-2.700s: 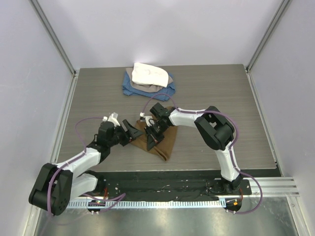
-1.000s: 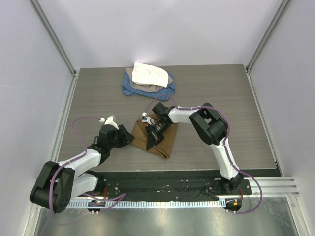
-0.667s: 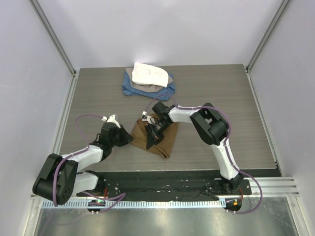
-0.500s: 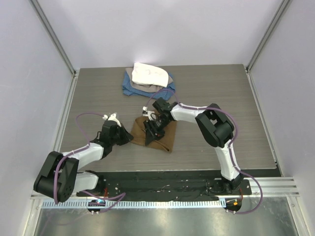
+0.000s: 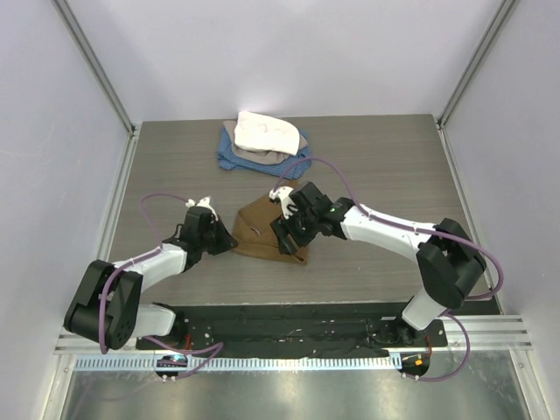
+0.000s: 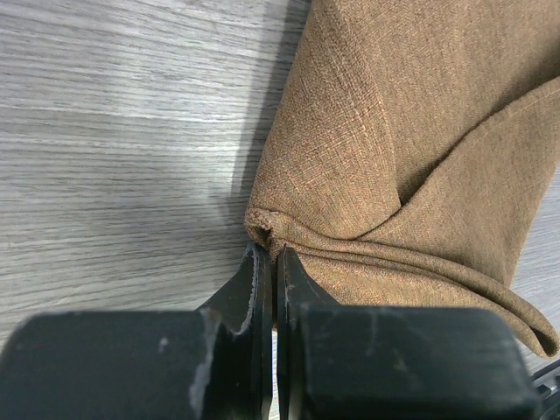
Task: Fold the napkin, place the utensils inside, and roll it up
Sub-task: Roll the napkin with the utensil
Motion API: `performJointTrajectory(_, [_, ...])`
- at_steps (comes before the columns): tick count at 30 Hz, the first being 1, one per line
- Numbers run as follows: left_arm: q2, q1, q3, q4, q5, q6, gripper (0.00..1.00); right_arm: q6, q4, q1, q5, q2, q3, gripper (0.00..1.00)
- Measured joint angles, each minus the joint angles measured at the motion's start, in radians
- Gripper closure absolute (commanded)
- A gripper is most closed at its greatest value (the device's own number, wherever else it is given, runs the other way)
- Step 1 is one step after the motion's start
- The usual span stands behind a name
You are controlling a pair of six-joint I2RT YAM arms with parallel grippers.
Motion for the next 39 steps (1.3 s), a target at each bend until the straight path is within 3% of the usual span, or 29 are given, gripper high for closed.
performJointTrajectory(10, [0.008,0.000,0.024,-0.044,0.002,0.003,1.00,-0.025,0.029,0.035,0.060,-0.017,-0.116,0.39])
performJointTrajectory(24, [0.007,0.000,0.036,-0.075,0.008,0.003,1.00,-0.052,0.033,0.037,0.057,0.077,-0.086,0.90])
performJointTrajectory(30, [0.007,0.000,0.046,-0.100,0.008,0.008,1.00,-0.057,-0.021,0.026,0.013,0.111,-0.023,0.92])
performJointTrajectory(39, [0.002,0.000,0.076,-0.180,-0.026,0.029,1.00,-0.062,-0.103,-0.051,-0.221,0.218,0.072,0.92])
